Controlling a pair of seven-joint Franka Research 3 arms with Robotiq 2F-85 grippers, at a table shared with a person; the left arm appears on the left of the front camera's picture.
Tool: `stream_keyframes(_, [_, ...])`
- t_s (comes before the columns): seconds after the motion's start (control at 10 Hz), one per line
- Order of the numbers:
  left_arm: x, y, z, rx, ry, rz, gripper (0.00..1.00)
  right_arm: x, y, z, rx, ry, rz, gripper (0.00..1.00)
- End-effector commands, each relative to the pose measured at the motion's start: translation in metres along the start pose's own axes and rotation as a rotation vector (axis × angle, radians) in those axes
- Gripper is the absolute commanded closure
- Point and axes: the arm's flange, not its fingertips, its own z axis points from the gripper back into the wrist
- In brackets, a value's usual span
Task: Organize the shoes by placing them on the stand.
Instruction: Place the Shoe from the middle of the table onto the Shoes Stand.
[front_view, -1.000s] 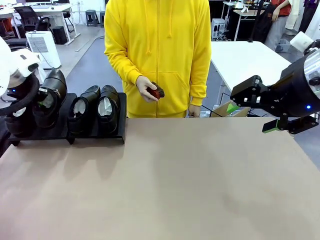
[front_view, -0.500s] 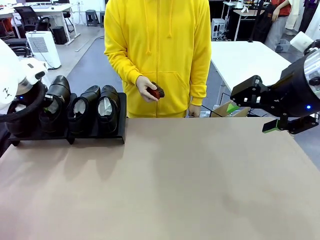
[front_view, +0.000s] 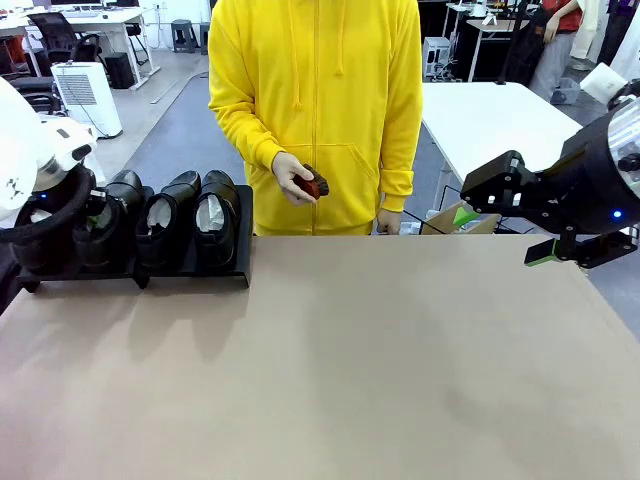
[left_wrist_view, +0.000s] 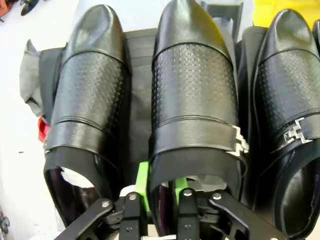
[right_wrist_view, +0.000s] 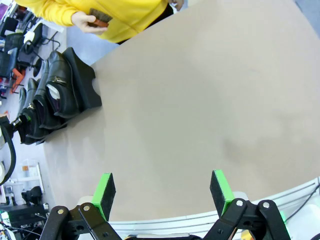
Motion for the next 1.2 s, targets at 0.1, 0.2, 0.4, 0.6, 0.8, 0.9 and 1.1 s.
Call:
stream_keyframes(0.1, [0.006,-0.007,0.002,0.088,-0.050,-0.010,0.00,0.002,0.000,0.001,0.021,0.022,0.008,0.00])
stream_keyframes(0.2, [0.006,-0.009,0.010,0.107,-0.077,-0.018,0.00,0.002,0.000,0.001,0.021,0.022,0.008,0.00])
stream_keyframes(0.4, [-0.001,-0.025,0.045,0.094,-0.137,-0.040,0.00,0.002,0.000,0.001,0.021,0.022,0.008,0.00])
stream_keyframes(0.6, [-0.012,-0.037,0.076,0.075,-0.124,-0.037,0.00,0.002,0.000,0.001,0.021,0.022,0.008,0.00])
stream_keyframes(0.8, [-0.023,-0.036,0.104,0.099,-0.136,0.001,0.00,0.002,0.000,0.001,0.021,0.022,0.008,0.00])
stream_keyframes(0.9, [-0.024,-0.033,0.112,0.113,-0.148,0.011,0.00,0.002,0.000,0.001,0.021,0.022,0.008,0.00])
stream_keyframes(1.1, [-0.031,-0.028,0.132,0.127,-0.099,0.038,0.00,0.002,0.000,0.001,0.021,0.022,0.008,0.00])
